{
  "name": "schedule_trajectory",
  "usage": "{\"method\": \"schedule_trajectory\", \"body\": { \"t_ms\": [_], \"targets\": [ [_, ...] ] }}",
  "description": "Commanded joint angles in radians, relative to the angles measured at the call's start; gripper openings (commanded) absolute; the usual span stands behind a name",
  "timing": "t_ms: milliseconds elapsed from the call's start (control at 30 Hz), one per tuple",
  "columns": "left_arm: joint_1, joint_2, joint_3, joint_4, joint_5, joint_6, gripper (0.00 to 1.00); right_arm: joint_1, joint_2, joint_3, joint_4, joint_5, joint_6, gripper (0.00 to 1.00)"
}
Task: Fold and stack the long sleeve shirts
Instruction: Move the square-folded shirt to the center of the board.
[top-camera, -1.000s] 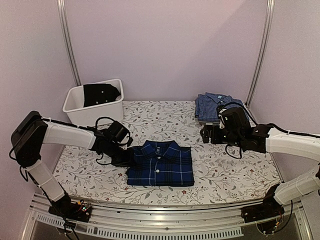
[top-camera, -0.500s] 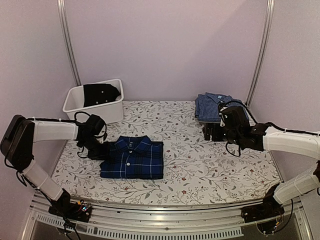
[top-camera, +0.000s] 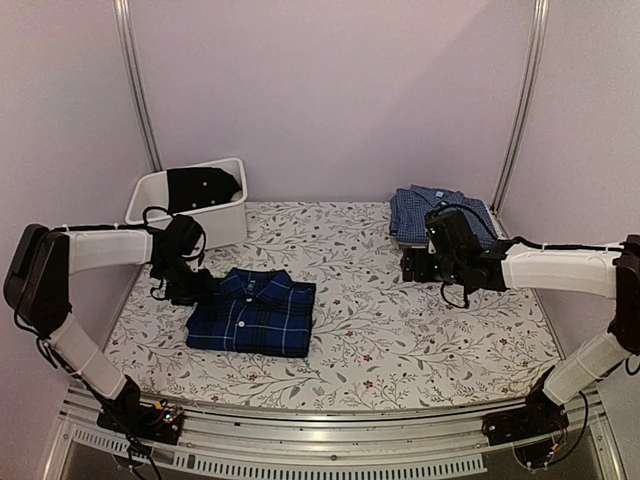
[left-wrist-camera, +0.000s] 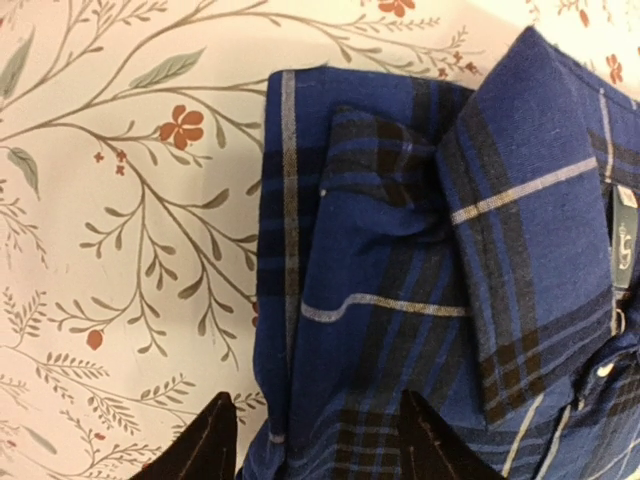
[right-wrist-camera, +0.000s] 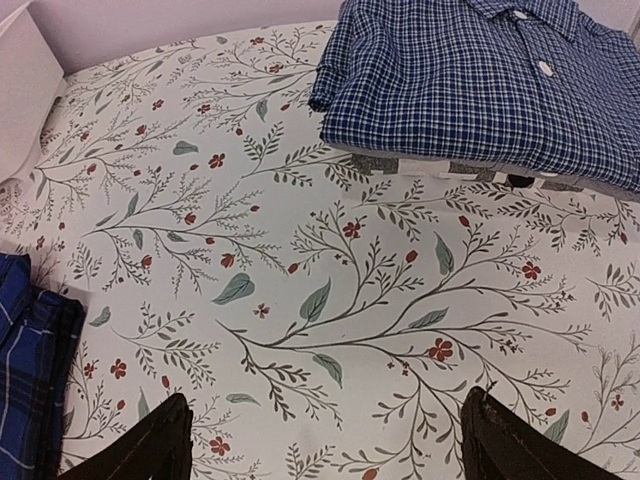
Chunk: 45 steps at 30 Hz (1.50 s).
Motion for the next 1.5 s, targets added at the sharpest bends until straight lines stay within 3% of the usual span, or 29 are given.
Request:
{"method": "schedule_trajectory", "body": {
  "t_ms": [0,167,500,1067,1467],
  "targets": [
    [0.008,-0.062,0.022,-0.024,-0.01,0.008,0.61,-0.01,0.082,0.077,-0.018,0.03,0.005,0.91],
    [-0.005,-0.181,0.053,-0.037,0.04,-0.005,0.75,-0.023,0.191,0.177,-0.036,0.055,-0.011,0.85],
    [-0.072,-0.345,0.083,0.054,0.225,-0.006,0.85,-0.091,0.453,0.416,-0.088,0.063,-0.018,0.72],
    [-0.09,-0.398,0.098,0.119,0.33,0.014,0.86,-0.192,0.819,0.794,-0.233,-0.032,-0.006,0.55],
    [-0.089,-0.38,0.096,0.125,0.342,0.03,0.86,-0.197,0.908,0.861,-0.274,0.13,0.065,0.52]
  ]
}}
